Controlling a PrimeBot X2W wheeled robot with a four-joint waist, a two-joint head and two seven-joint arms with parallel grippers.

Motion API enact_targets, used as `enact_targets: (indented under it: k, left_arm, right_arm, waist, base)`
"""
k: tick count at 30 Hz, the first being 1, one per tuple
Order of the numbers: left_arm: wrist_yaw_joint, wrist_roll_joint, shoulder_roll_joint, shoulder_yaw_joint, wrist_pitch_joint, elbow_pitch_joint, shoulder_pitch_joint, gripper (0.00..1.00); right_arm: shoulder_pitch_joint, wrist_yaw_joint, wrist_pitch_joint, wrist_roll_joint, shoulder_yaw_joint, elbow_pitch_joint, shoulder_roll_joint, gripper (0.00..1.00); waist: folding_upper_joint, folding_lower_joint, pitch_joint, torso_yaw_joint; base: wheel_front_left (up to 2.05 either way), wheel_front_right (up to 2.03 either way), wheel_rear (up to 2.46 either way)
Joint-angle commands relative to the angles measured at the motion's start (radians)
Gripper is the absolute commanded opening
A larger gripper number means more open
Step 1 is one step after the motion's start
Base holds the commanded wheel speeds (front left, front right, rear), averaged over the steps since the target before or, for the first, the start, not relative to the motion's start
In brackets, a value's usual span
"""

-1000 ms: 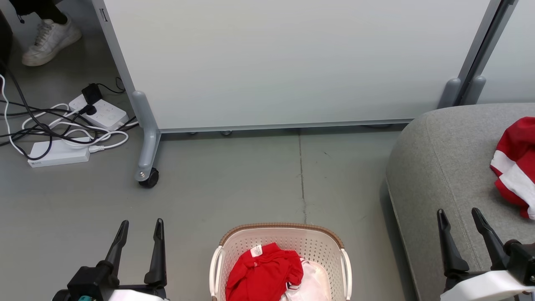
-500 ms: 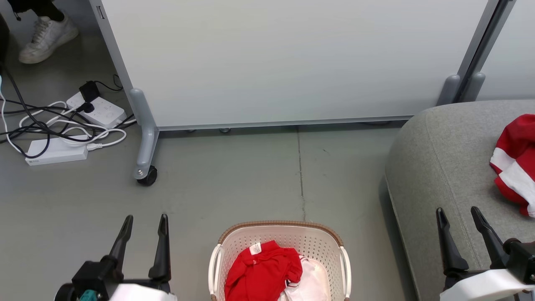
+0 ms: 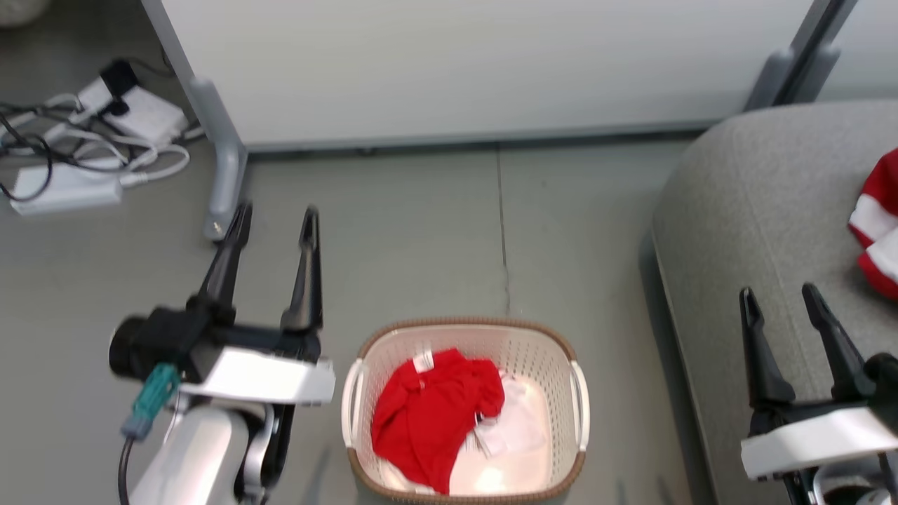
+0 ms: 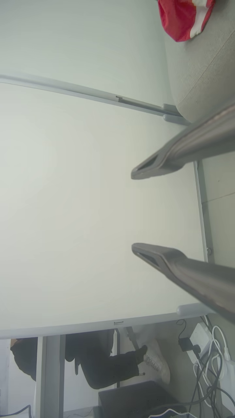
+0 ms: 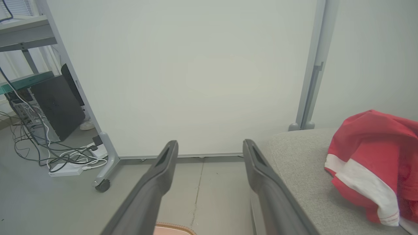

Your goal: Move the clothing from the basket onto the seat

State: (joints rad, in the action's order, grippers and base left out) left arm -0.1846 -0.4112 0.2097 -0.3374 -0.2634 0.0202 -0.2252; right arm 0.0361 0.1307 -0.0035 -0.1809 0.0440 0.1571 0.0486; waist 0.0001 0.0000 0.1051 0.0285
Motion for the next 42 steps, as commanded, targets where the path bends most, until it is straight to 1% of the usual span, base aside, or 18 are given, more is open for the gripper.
enact_targets:
  k: [1, 2, 3, 8, 11, 14, 19, 26, 30, 34, 38, 42]
  left_arm:
    - [0.009, 0.010, -0.005, -0.005, -0.001, 0.007, -0.054, 1.00]
    - [0.017, 0.021, -0.019, -0.021, 0.007, 0.030, -0.109, 1.00]
    - [0.017, 0.021, -0.019, -0.021, 0.007, 0.030, -0.109, 1.00]
    - [0.053, 0.035, -0.056, -0.067, 0.023, 0.134, -0.236, 1.00]
    - [0.079, 0.038, -0.081, -0.100, 0.035, 0.222, -0.297, 1.00]
    - [0.115, 0.036, -0.099, -0.135, 0.050, 0.333, -0.359, 1.00]
    - [0.170, 0.034, -0.124, -0.180, 0.066, 0.556, -0.465, 1.00]
    - [0.225, 0.059, -0.137, -0.234, 0.100, 0.852, -0.607, 1.00]
    - [0.247, 0.060, -0.120, -0.241, 0.135, 0.989, -0.674, 1.00]
    - [0.259, 0.051, -0.087, -0.235, 0.169, 1.092, -0.725, 1.00]
    - [0.254, 0.039, -0.044, -0.222, 0.196, 1.171, -0.761, 1.00]
    - [0.249, 0.019, -0.011, -0.207, 0.226, 1.215, -0.789, 1.00]
  right_arm:
    - [-0.029, 0.000, -0.004, 0.005, -0.004, 0.016, 0.005, 1.00]
    - [-0.054, 0.000, -0.005, 0.011, -0.004, 0.027, 0.005, 1.00]
    - [-0.054, 0.000, -0.005, 0.011, -0.004, 0.027, 0.005, 1.00]
    - [-0.127, 0.000, -0.021, 0.015, -0.016, 0.054, 0.005, 1.00]
    - [-0.172, 0.000, -0.036, 0.017, -0.037, 0.062, 0.004, 1.00]
    - [-0.215, 0.000, -0.050, 0.013, -0.054, 0.058, 0.004, 1.00]
    - [-0.284, 0.000, -0.086, 0.002, -0.079, 0.045, 0.004, 1.00]
    - [-0.363, 0.000, -0.149, -0.043, -0.139, 0.011, 0.003, 1.00]
    - [-0.394, 0.000, -0.190, -0.081, -0.171, -0.019, 0.003, 1.00]
    - [-0.414, 0.000, -0.224, -0.117, -0.205, -0.053, 0.003, 1.00]
    - [-0.430, 0.000, -0.249, -0.149, -0.237, -0.078, 0.003, 1.00]
    - [-0.446, 0.000, -0.257, -0.166, -0.257, -0.094, 0.003, 1.00]
  waist:
    - [-0.0001, 0.0000, 0.095, -0.015]
    - [-0.0001, 0.0000, 0.151, -0.023]
    - [-0.0001, 0.0000, 0.151, -0.023]
    - [-0.0001, 0.0000, 0.300, -0.055]
    - [-0.0001, 0.0000, 0.388, -0.080]
    - [-0.0001, 0.0000, 0.471, -0.106]
    - [-0.0001, 0.0000, 0.591, -0.154]
    - [-0.0001, 0.0000, 0.723, -0.249]
    - [-0.0001, 0.0000, 0.791, -0.306]
    - [-0.0001, 0.0000, 0.842, -0.362]
    - [-0.0001, 0.0000, 0.880, -0.406]
    - [-0.0001, 0.0000, 0.904, -0.429]
  base:
    - [0.00, 0.00, 0.00]
    - [0.00, 0.00, 0.00]
    - [0.00, 0.00, 0.00]
    - [0.00, 0.00, 0.00]
    - [0.00, 0.00, 0.00]
    - [0.00, 0.00, 0.00]
    - [0.00, 0.00, 0.00]
    - [0.00, 0.00, 0.00]
    - [0.00, 0.00, 0.00]
    - [0.00, 0.00, 0.00]
    - [0.00, 0.00, 0.00]
    - [0.00, 0.00, 0.00]
